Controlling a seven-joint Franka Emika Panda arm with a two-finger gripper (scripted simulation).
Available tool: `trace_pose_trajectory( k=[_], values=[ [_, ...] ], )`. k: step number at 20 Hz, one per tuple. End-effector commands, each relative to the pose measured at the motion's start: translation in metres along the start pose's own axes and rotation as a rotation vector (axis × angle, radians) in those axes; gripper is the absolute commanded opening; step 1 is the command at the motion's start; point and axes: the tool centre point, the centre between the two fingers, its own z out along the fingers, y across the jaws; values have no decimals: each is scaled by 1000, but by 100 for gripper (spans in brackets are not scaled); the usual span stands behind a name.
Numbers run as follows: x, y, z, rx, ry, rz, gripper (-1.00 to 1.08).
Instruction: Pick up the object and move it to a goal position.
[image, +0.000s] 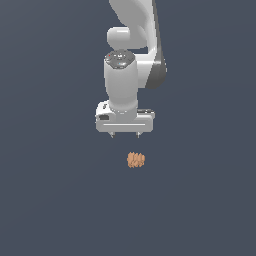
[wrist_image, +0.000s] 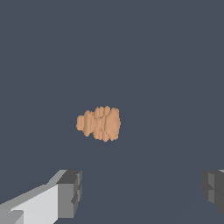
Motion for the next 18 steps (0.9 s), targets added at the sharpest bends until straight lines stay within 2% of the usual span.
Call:
trace_pose_trajectory(
  k=[1, 10, 18],
  values=[
    [0, 0, 0, 0, 0, 0, 100],
    [-4, -26, 0, 33, 1, -15, 100],
    [-3, -26, 1, 32, 0, -30, 100]
  ],
)
